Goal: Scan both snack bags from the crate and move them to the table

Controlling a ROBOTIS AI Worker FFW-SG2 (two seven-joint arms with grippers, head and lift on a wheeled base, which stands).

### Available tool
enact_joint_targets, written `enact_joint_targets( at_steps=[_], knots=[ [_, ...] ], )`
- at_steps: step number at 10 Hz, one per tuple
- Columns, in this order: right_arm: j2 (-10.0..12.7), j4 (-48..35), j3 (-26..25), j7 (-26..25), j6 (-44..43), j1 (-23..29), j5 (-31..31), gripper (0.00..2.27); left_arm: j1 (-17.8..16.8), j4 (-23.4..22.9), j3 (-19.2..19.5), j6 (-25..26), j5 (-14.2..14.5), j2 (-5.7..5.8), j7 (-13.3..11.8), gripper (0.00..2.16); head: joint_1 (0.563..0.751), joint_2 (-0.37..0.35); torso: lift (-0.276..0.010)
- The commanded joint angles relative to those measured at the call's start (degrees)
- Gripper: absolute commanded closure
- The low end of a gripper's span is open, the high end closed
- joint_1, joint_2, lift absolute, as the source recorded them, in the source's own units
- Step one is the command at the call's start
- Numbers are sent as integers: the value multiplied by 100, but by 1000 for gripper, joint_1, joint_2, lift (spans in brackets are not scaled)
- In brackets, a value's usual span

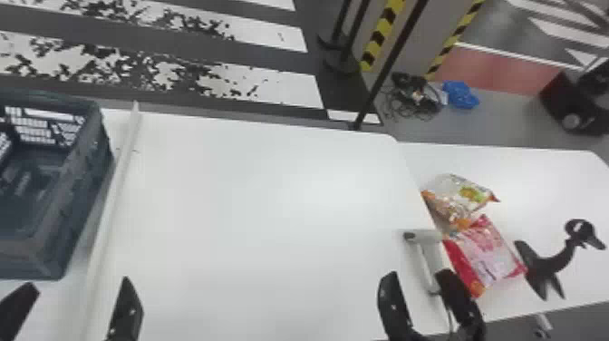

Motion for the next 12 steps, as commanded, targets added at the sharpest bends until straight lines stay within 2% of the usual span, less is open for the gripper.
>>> enact_joint_targets(
  at_steps=[1,12],
  knots=[
    [0,12,-9,8,-28,-8,0,80,0,3,0,-8,1,-3,1,56,695,-322,-87],
    [0,65,-114,87,-556,106,0,80,-44,-50,-97,10,-8,-21,9,56,695,-350,-87]
  ],
)
